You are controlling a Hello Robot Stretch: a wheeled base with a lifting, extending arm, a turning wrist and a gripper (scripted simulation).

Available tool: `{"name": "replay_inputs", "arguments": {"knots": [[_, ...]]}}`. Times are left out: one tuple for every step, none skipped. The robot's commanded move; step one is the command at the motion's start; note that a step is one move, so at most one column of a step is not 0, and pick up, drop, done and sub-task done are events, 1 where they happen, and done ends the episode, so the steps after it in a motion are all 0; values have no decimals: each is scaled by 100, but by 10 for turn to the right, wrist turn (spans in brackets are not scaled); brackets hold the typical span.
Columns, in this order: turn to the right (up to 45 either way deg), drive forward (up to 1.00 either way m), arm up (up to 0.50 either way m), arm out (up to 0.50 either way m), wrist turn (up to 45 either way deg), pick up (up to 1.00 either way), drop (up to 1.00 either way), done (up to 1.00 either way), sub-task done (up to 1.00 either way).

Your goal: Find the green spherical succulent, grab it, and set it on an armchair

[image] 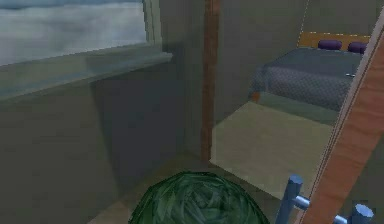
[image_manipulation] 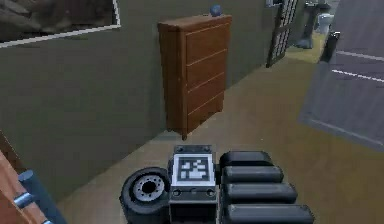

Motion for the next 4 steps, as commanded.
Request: {"name": "replay_inputs", "arguments": {"knots": [[0, 50, 0, 0, 0, 0, 0, 0, 0], [390, 0, 0, 0, 0, 0, 0, 0, 0], [0, 20, 0, 0, 0, 0, 0, 0, 0], [-90, 0, 0, 0, 0, 0, 0, 0, 0]]}}
